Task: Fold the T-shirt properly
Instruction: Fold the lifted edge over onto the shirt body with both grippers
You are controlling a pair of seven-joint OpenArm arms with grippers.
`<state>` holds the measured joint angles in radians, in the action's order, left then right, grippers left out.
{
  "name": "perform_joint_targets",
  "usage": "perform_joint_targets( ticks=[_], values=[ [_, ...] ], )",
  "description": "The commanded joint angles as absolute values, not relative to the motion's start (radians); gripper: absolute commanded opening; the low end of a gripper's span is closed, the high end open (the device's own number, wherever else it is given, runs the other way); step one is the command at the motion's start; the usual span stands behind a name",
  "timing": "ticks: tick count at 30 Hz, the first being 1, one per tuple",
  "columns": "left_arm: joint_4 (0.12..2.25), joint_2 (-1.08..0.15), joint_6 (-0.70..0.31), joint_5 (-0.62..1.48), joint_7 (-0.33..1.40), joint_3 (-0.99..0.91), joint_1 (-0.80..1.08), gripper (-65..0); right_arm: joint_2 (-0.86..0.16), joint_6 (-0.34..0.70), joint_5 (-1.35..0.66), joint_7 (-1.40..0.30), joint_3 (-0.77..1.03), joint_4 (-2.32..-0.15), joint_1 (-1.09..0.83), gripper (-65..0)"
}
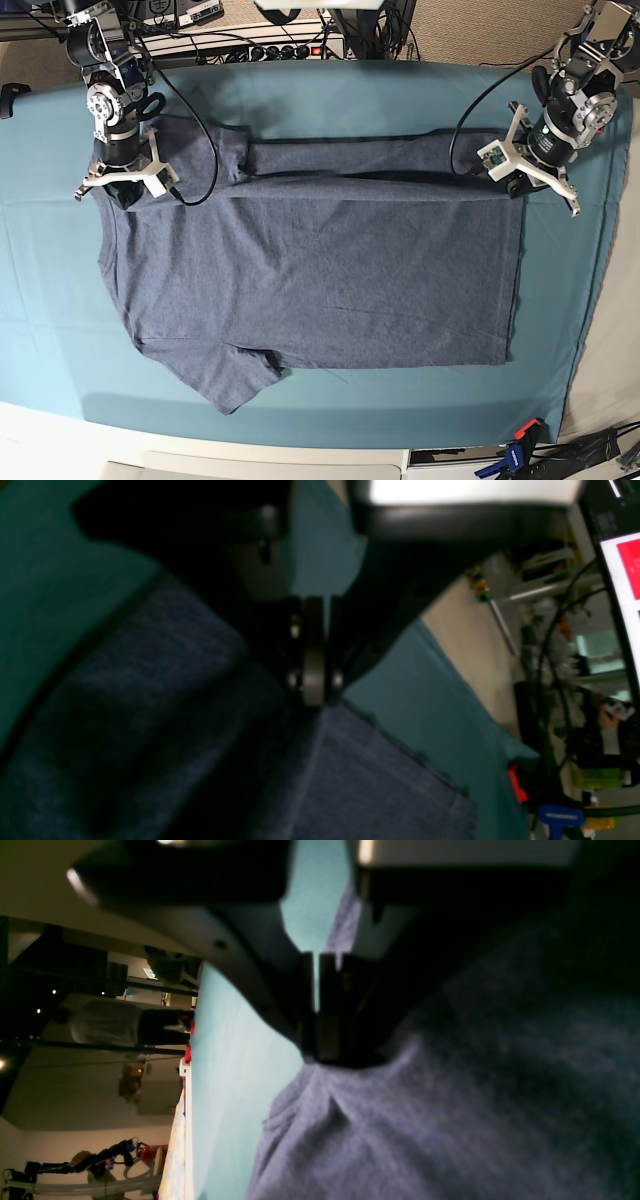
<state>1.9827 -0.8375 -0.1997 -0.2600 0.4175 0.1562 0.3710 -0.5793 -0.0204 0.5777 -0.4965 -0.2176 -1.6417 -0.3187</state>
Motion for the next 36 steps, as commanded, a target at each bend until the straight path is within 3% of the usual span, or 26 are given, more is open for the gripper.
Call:
perform_joint_targets(
  ticks=[1,18,36],
  values=[
    [1.994,-0.856,-0.185,-0.260,0.409,0.147,0.365,-65.0,-0.599,-0.034,0.591,-0.488,-0.223,-1.655,-0.303,-65.0],
    [1.994,-0.856,-0.186,-0.257,0.395,0.147,0.365,-65.0,-0.599,-0.035,0.588,-0.514,-0.247,-1.655,-0.224,-65.0],
    [1.866,-0.857,-0.275,-0.144,0.367,0.148,0.231,-65.0,-0.598,-0.034,0.538,-0.502,-0.248,-1.655,-0.210,-65.0]
  ],
)
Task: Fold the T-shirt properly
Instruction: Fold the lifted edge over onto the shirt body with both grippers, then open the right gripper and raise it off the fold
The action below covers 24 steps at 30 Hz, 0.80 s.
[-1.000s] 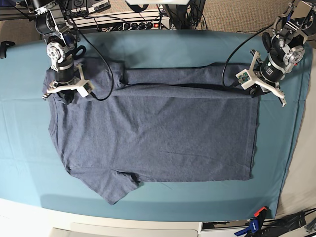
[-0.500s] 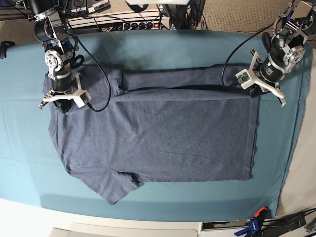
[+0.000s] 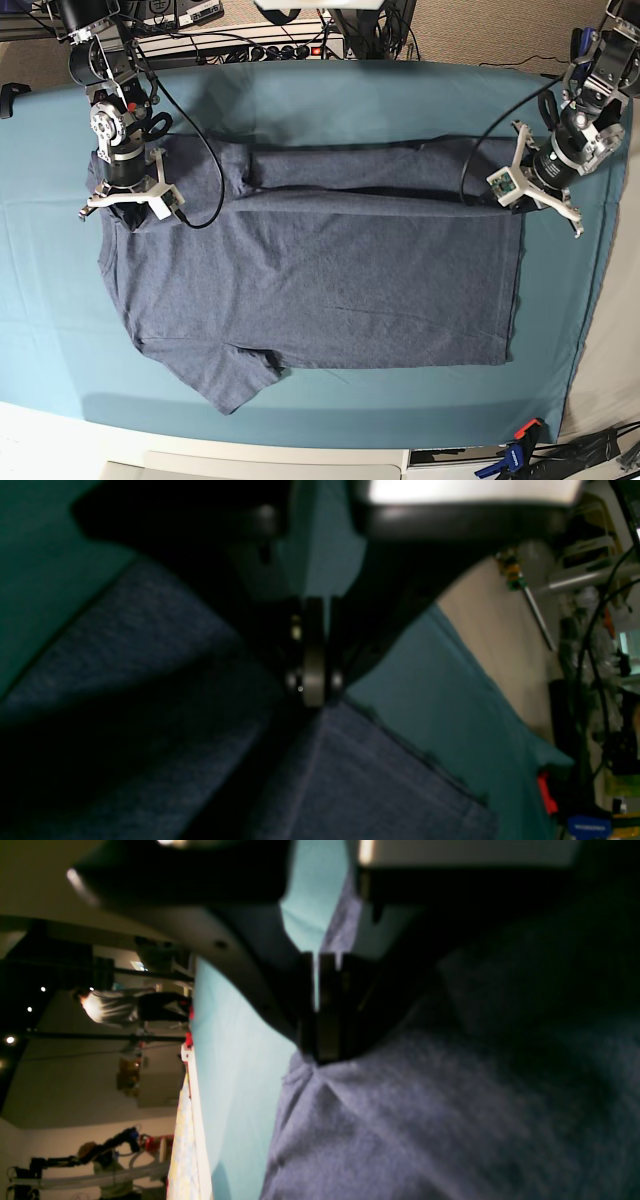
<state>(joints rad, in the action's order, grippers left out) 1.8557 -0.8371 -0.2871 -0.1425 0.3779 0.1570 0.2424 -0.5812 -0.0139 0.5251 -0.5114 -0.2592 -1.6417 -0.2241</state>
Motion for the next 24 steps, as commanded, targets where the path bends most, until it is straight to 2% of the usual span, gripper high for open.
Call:
perform_joint_targets(
  ticks=[1,10,11,12,14,15,20,24],
  values=[
    [1.862,-0.856,-0.275,-0.144,0.364,0.148,0.230,-65.0,-0.598,-0.034,0.538,-0.502,-0.248,-1.655,-0.210,-65.0],
    [1.861,-0.856,-0.285,-0.111,0.339,0.148,0.230,-65.0,-0.596,-0.034,0.538,-0.533,-0.247,-1.655,-0.210,-65.0],
    [1.861,-0.856,-0.290,-0.110,0.339,0.148,0.230,-63.5,-0.595,-0.034,0.538,-0.545,-0.248,-1.655,-0.211,-65.0],
    [1.861,-0.856,-0.290,-0.110,0.339,0.148,0.231,-54.1,-0.596,-0.035,0.538,-0.554,-0.247,-1.655,-0.211,-59.7],
    [1.861,-0.856,-0.287,-0.099,0.339,0.148,0.230,-35.8,-0.596,-0.035,0.539,-0.566,-0.248,-1.655,-0.210,-42.6],
    [1.861,-0.855,-0.284,-0.094,0.339,0.148,0.230,-30.8,-0.596,-0.045,0.540,-0.565,-0.248,-1.655,-0.211,-40.0],
    [1.861,-0.850,-0.271,-0.079,0.339,0.148,0.230,-29.8,-0.596,-0.175,0.604,-0.566,-0.248,-1.655,-0.211,-40.0],
    [1.862,-0.851,-0.271,-0.073,0.358,0.148,0.231,-29.8,-0.598,-0.181,0.615,-0.589,-0.248,-1.661,-0.220,-40.0]
  ],
)
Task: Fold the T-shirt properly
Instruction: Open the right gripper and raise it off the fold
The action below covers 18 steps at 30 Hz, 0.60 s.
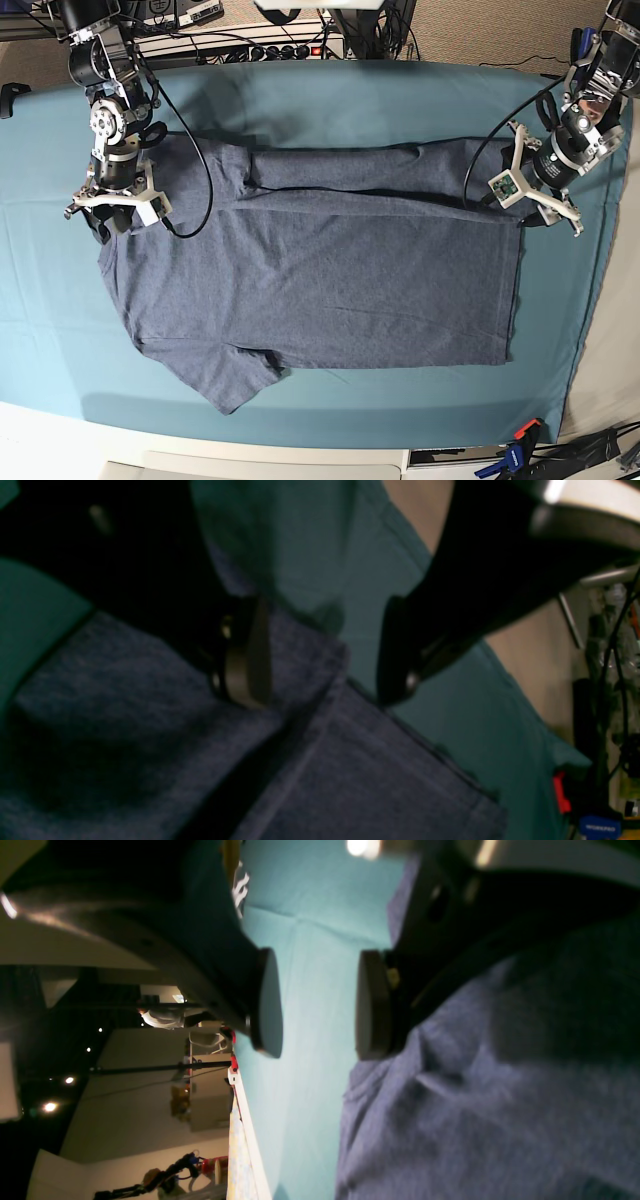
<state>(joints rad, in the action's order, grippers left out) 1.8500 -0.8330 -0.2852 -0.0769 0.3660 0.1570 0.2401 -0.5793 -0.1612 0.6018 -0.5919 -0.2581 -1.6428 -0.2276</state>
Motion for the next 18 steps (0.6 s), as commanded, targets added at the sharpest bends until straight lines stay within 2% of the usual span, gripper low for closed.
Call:
perform_joint_targets(
  ticks=[1,5,11,18],
  values=[
    [1.862,-0.851,-0.271,-0.073,0.371,0.148,0.231,-29.8,-0.599,-0.179,0.619,-0.595,-0.248,-1.672,-0.231,-40.0],
    [1.868,-0.851,-0.271,-0.073,0.396,0.148,0.239,-29.8,-0.636,-0.133,0.628,-0.614,-0.249,-1.792,-0.322,-40.1],
    [1.877,-0.850,-0.271,-0.072,0.404,0.148,0.239,-29.8,-0.715,0.052,0.609,-0.693,-0.249,-2.014,-0.525,-40.1],
    [1.880,-0.844,-0.272,-0.031,0.403,0.148,0.239,-29.8,-0.730,0.113,0.583,-0.712,-0.249,-2.067,-0.718,-40.0]
  ],
)
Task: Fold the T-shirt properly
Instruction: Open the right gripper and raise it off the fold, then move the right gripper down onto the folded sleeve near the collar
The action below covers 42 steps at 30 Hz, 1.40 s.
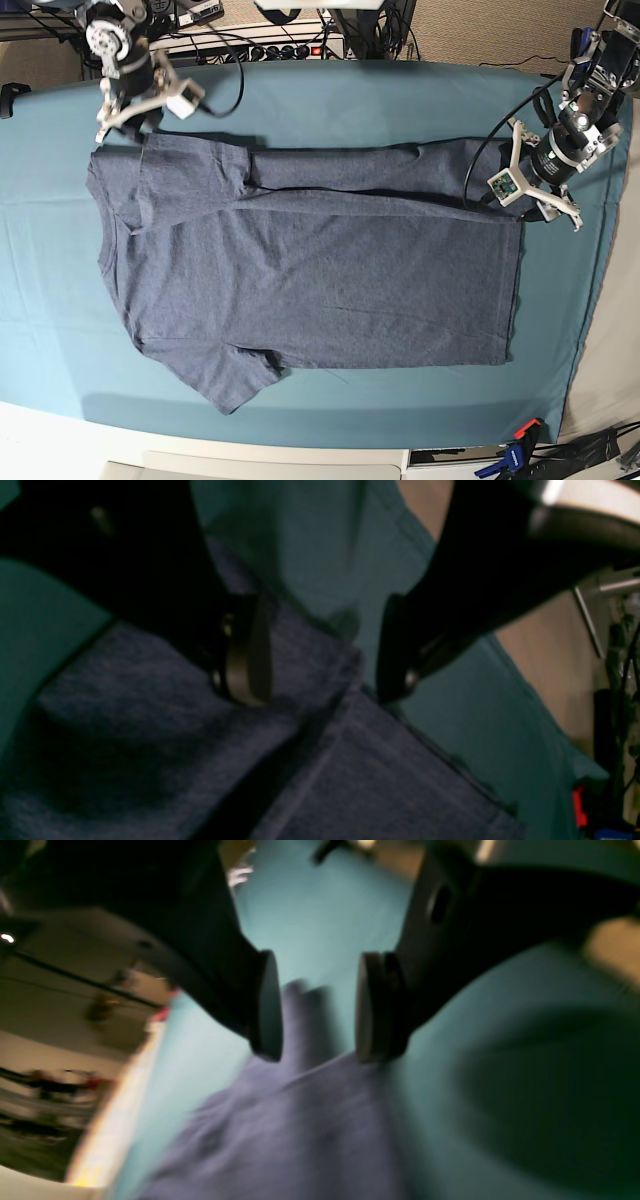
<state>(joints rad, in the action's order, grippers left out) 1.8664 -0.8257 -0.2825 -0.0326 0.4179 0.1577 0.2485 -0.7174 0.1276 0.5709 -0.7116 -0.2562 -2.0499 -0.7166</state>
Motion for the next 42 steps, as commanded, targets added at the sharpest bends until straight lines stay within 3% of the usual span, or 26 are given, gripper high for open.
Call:
perform_joint_targets(
  ticks=[1,13,26,42],
  values=[
    [1.880,-0.841,-0.271,-0.032,0.403,0.148,0.238,-29.8,-0.726,0.117,0.577,-0.715,-0.249,-2.067,-0.731,-40.0],
    [1.880,-0.769,-0.290,-0.029,0.392,0.148,0.236,-29.8,-0.675,0.115,0.546,-0.733,-0.249,-2.066,-0.731,-39.9],
    [1.880,-0.767,-0.289,-0.030,0.393,0.148,0.233,-29.8,-0.675,0.108,0.553,-0.786,-0.249,-1.942,-0.637,-39.9],
    [1.880,-0.768,-0.289,-0.030,0.393,0.148,0.233,-29.8,-0.673,0.117,0.553,-0.759,-0.249,-1.939,-0.589,-39.9]
  ],
)
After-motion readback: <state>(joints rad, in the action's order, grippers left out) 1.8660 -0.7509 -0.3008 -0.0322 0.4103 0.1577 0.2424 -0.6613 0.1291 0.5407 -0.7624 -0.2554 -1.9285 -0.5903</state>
